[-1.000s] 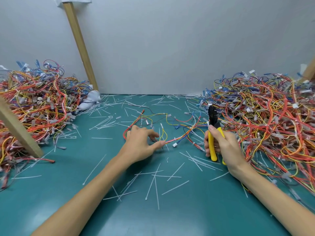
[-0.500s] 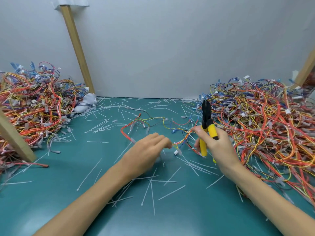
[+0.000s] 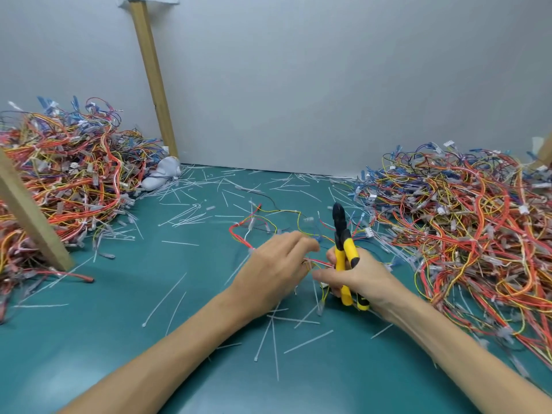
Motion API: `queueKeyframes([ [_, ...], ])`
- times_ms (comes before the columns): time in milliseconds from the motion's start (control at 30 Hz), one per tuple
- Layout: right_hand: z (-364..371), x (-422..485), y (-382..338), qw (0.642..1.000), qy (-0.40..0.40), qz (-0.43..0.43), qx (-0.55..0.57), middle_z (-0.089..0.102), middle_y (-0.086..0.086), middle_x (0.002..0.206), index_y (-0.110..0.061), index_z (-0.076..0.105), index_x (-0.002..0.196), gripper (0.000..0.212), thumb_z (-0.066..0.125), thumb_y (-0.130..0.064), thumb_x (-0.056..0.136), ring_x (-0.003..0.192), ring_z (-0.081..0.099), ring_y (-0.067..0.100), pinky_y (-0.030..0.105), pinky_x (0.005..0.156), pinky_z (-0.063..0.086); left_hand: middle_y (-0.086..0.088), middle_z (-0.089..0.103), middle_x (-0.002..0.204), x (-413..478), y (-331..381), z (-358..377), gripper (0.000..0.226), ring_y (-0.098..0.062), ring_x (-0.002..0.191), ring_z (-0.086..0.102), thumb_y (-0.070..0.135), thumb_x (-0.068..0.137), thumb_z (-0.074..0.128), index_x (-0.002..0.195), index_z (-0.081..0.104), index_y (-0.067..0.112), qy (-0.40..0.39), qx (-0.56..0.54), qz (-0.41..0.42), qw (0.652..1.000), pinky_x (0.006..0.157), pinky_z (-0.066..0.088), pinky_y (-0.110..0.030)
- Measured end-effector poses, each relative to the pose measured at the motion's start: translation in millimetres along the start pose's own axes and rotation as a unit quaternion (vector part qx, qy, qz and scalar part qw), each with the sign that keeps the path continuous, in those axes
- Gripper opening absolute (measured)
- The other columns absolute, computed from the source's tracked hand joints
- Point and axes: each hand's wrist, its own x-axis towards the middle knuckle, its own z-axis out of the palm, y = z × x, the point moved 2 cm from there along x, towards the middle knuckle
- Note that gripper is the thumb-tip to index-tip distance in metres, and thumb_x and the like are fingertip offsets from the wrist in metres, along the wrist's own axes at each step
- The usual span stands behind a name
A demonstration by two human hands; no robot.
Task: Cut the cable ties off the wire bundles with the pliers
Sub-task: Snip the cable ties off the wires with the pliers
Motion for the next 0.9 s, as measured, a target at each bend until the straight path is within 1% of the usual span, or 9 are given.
queueKeyframes([
  [100, 1, -3, -1, 1.000, 0.008, -0.028, -0.004, 0.049, 0.004, 0.064, -0.018, 0.046, 0.079, 0.043, 0.085, -0.024, 0.062, 0.055, 0.043, 0.019, 0.026, 0.050, 0.040, 0.003, 0.069, 0.086, -5, -15, 0, 0.019, -0.020, 0.078, 0.063, 0.031, 0.091, 0.064, 0.094, 0.062, 0.012, -0.074, -0.064, -0.134, 0.986, 0.071, 0.047, -0.034],
  [233, 1, -5, -3, 0.999, 0.019, -0.044, -0.003, 0.049, 0.006, 0.067, -0.017, 0.046, 0.081, 0.039, 0.081, -0.021, 0.065, 0.060, 0.044, 0.021, 0.030, 0.055, 0.040, 0.006, 0.070, 0.081, -9, -22, -1, 0.009, -0.004, 0.068, 0.060, 0.017, 0.088, 0.069, 0.095, 0.067, 0.012, -0.092, -0.206, -0.175, 0.958, 0.063, 0.046, -0.019],
  [300, 2, -7, -5, 0.998, 0.024, -0.050, 0.005, 0.049, 0.006, 0.067, -0.016, 0.046, 0.081, 0.037, 0.080, -0.020, 0.066, 0.058, 0.045, 0.021, 0.028, 0.054, 0.041, 0.005, 0.071, 0.079, -9, -24, -2, 0.008, -0.007, 0.065, 0.063, 0.014, 0.087, 0.069, 0.094, 0.070, 0.013, -0.093, -0.252, -0.204, 0.941, 0.061, 0.046, -0.016],
  [400, 3, -11, -5, 0.998, 0.041, -0.049, 0.006, 0.051, 0.002, 0.067, -0.017, 0.047, 0.083, 0.037, 0.080, -0.020, 0.065, 0.062, 0.046, 0.021, 0.036, 0.062, 0.041, 0.004, 0.072, 0.075, -10, -26, 1, 0.007, -0.009, 0.062, 0.062, 0.022, 0.089, 0.068, 0.091, 0.071, 0.017, -0.115, -0.283, -0.255, 0.917, 0.061, 0.046, -0.020],
  [533, 4, -11, 0, 0.997, 0.062, -0.043, -0.011, 0.054, -0.003, 0.069, -0.019, 0.050, 0.086, 0.035, 0.082, -0.011, 0.075, 0.063, 0.047, 0.021, 0.040, 0.065, 0.040, 0.006, 0.067, 0.066, -8, -21, 5, 0.007, -0.004, 0.056, 0.054, 0.027, 0.087, 0.071, 0.084, 0.068, 0.020, -0.097, -0.264, -0.247, 0.927, 0.056, 0.040, -0.016],
  [667, 5, -12, -4, 0.991, 0.095, -0.048, -0.077, 0.055, -0.005, 0.063, -0.021, 0.051, 0.085, 0.025, 0.076, -0.020, 0.083, 0.056, 0.049, 0.023, 0.038, 0.059, 0.042, 0.004, 0.064, 0.066, -7, -18, 3, 0.006, -0.009, 0.060, 0.056, 0.020, 0.087, 0.070, 0.083, 0.066, 0.018, -0.060, -0.239, -0.216, 0.945, 0.059, 0.049, -0.029],
  [767, -3, -19, -15, 0.954, 0.158, -0.115, -0.227, 0.056, -0.010, 0.069, -0.025, 0.059, 0.083, 0.022, 0.065, -0.046, 0.088, 0.065, 0.056, 0.020, 0.036, 0.066, 0.047, 0.005, 0.061, 0.062, -8, -19, 4, 0.011, -0.009, 0.058, 0.052, 0.021, 0.088, 0.068, 0.078, 0.068, 0.017, -0.062, -0.238, -0.206, 0.947, 0.055, 0.046, -0.026],
  [833, -12, -26, -24, 0.897, 0.201, -0.205, -0.335, 0.056, -0.012, 0.085, -0.028, 0.061, 0.087, 0.024, 0.061, -0.052, 0.088, 0.076, 0.055, 0.013, 0.029, 0.070, 0.045, 0.007, 0.057, 0.060, -9, -19, 5, 0.015, -0.008, 0.056, 0.049, 0.024, 0.089, 0.067, 0.075, 0.067, 0.018, -0.070, -0.235, -0.202, 0.948, 0.054, 0.039, -0.020],
  [900, -23, -31, -30, 0.825, 0.216, -0.258, -0.455, 0.053, -0.012, 0.090, -0.027, 0.059, 0.093, 0.031, 0.058, -0.057, 0.087, 0.077, 0.055, 0.013, 0.032, 0.065, 0.045, 0.006, 0.056, 0.059, -12, -20, 7, 0.018, -0.010, 0.056, 0.047, 0.029, 0.089, 0.065, 0.073, 0.067, 0.020, -0.078, -0.231, -0.204, 0.948, 0.053, 0.037, -0.022],
])
